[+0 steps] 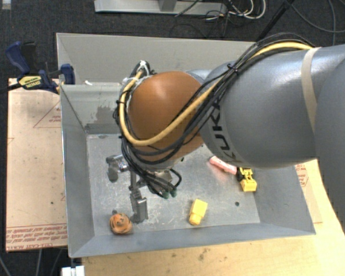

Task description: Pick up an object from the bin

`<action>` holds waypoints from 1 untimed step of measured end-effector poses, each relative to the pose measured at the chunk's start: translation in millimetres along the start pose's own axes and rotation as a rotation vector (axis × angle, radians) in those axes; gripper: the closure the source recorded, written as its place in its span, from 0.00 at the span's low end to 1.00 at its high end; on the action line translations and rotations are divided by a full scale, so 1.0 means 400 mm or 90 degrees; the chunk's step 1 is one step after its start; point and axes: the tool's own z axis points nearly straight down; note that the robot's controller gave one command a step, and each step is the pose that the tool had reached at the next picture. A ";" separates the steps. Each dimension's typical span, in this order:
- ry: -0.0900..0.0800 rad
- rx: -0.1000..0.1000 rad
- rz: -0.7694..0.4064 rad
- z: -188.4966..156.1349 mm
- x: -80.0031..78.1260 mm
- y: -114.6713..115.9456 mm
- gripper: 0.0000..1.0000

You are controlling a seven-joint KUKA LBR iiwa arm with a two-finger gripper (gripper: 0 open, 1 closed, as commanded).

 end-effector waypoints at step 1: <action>0.000 0.002 -0.044 0.053 -0.008 -0.024 0.00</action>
Offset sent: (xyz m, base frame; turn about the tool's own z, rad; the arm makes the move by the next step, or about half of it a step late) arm -0.0081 -0.0005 -0.0625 -0.2894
